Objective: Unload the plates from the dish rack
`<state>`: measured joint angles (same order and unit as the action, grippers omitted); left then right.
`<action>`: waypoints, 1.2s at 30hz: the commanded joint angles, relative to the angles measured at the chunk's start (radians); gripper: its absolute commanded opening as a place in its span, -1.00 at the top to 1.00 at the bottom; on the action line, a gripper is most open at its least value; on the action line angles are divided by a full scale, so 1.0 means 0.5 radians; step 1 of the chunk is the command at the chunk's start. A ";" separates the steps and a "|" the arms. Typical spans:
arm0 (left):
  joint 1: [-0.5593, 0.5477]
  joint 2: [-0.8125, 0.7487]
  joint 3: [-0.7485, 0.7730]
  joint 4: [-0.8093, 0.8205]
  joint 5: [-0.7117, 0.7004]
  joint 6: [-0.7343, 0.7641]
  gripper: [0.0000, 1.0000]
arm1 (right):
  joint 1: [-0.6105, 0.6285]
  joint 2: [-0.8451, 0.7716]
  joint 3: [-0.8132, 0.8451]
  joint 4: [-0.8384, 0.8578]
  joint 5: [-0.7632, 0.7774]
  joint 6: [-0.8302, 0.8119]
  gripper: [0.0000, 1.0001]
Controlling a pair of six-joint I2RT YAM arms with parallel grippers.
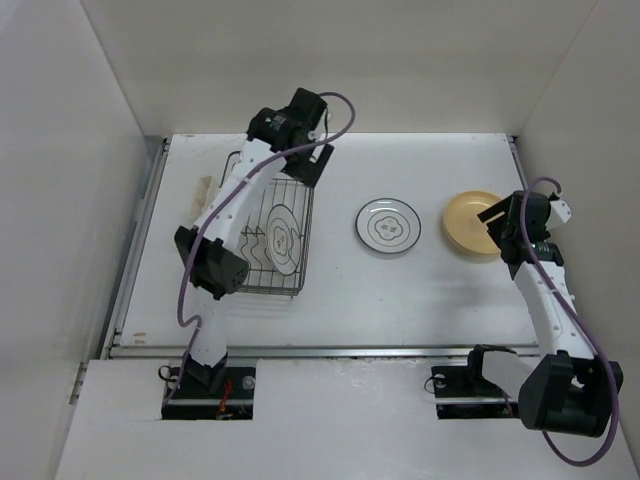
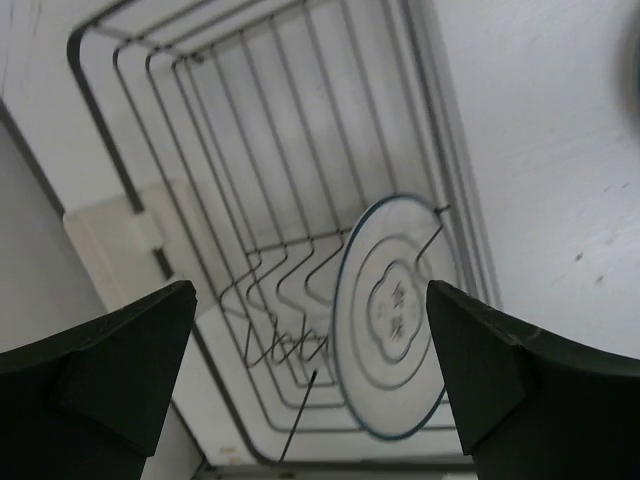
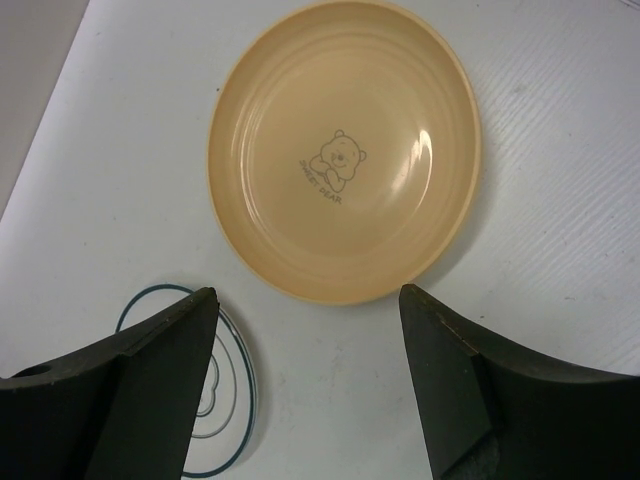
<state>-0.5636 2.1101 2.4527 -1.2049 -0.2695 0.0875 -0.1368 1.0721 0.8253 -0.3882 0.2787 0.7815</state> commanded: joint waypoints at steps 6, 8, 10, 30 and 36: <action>0.314 -0.354 -0.588 -0.465 0.442 0.033 -0.97 | 0.013 -0.052 -0.071 0.089 -0.063 -0.023 -0.57; 0.372 -0.373 -0.714 -0.465 0.557 0.052 -0.91 | 0.013 -0.073 -0.089 0.089 -0.063 -0.023 -0.57; 0.400 -0.373 -0.794 -0.465 0.610 0.070 -0.84 | 0.013 -0.095 -0.089 0.089 -0.063 -0.023 -0.57; 0.404 -0.440 -0.313 -0.306 0.322 -0.055 1.00 | 0.013 -0.239 -0.166 0.031 -0.020 -0.041 -0.57; 0.137 -0.490 -0.224 0.215 -0.384 0.039 1.00 | 0.013 -0.239 -0.126 0.031 -0.002 -0.041 -0.57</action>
<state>-0.4316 1.9251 2.3013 -1.2415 -0.2527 0.0727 -0.1364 0.9604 0.7425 -0.3897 0.2577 0.7769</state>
